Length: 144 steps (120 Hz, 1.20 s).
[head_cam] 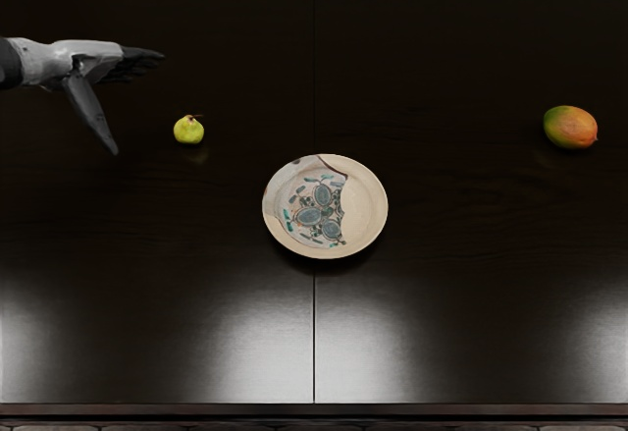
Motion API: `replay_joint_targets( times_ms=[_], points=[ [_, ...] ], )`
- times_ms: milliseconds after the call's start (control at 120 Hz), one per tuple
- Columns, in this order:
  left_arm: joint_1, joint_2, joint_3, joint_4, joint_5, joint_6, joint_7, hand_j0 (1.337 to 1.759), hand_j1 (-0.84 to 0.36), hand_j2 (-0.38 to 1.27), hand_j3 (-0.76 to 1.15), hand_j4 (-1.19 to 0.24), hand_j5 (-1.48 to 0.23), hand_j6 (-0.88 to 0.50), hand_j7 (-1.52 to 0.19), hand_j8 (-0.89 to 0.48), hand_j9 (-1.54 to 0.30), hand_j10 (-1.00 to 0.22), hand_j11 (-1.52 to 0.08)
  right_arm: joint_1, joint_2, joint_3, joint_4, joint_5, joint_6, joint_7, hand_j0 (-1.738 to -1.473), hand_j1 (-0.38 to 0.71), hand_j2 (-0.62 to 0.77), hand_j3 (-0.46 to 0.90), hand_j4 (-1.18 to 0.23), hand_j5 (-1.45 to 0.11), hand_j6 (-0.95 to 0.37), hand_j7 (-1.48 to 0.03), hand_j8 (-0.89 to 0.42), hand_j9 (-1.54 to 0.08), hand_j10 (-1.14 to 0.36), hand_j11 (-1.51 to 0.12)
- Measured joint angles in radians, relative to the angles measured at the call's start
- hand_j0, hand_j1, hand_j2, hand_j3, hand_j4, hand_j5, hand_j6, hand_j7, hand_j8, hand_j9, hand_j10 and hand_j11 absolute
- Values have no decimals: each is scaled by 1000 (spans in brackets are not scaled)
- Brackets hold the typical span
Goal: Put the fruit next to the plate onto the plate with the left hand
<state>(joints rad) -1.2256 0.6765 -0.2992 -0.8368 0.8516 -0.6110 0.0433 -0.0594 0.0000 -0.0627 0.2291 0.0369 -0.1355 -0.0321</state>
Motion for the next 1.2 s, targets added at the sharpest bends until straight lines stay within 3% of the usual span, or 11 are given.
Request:
replay_joint_targets(
  times_ms=[142,175,250,300,375,475,608,725,867,992,1200],
  points=[
    [-23,-4,1,2,11,0,10,1658,349,1,0,-4,-1,-5,0,-5,0,-3,0,1,0,2,0,2,-1,0,-1658,-314,-6,0,-29,-38,-29,-38,-29,-38,-29,-38],
    [-34,-7,1,4,13,0,53,1658,349,1,0,-4,-1,-5,0,-4,0,-3,0,1,0,1,0,2,-1,0,-1658,-314,-6,0,-29,-38,-29,-38,-29,-38,-29,-38],
    [-84,-72,9,9,18,0,208,1658,349,1,0,-4,-1,-5,0,-4,0,-3,0,0,0,1,-1,3,-1,1,-1658,-314,-6,0,-29,-38,-29,-38,-29,-38,-29,-38],
    [-112,-78,37,9,35,0,280,1658,349,1,0,-4,-1,-5,0,-4,0,-3,0,-1,0,-1,0,2,-1,2,-1658,-314,-6,0,-29,-38,-29,-38,-29,-38,-29,-38],
    [-167,-143,114,10,107,0,339,1658,349,1,0,-3,0,-4,0,-3,0,-2,0,-1,0,-3,1,0,0,4,-1658,-314,-6,0,-29,-38,-29,-38,-29,-38,-29,-38],
    [-187,-254,211,10,203,50,374,1658,349,0,0,-3,0,-4,0,-3,0,-2,0,-3,0,-4,0,-1,0,6,-1658,-314,-6,0,-29,-38,-29,-38,-29,-38,-29,-38],
    [-194,-316,298,13,250,186,388,1658,349,1,0,-3,0,-4,0,-3,0,-2,0,-6,0,-5,0,-2,0,6,-1658,-314,-6,0,-29,-38,-29,-38,-29,-38,-29,-38],
    [-209,-421,325,80,263,227,386,1658,349,1,0,-2,0,-3,0,-3,0,-2,0,-7,0,-5,1,-2,0,4,-1658,-314,-6,0,-29,-38,-29,-38,-29,-38,-29,-38],
    [-207,-496,392,207,276,295,319,1658,348,1,0,-3,-2,-4,-2,-4,-1,-3,-1,-10,0,-5,0,-2,-1,2,-1658,-314,-6,0,-29,-38,-29,-38,-29,-38,-29,-38],
    [-192,-561,427,279,278,334,284,1658,340,2,0,-10,-11,-11,-11,-11,-11,-10,-11,-13,0,-5,0,-2,-1,2,-1658,-314,-6,0,-29,-38,-29,-38,-29,-38,-29,-38],
    [-146,-582,487,337,274,395,240,1658,283,12,0,-57,-72,-58,-72,-58,-72,-57,-72,-15,0,-5,-1,-2,-5,3,-1658,-314,-6,0,-29,-38,-29,-38,-29,-38,-29,-38]
  ],
)
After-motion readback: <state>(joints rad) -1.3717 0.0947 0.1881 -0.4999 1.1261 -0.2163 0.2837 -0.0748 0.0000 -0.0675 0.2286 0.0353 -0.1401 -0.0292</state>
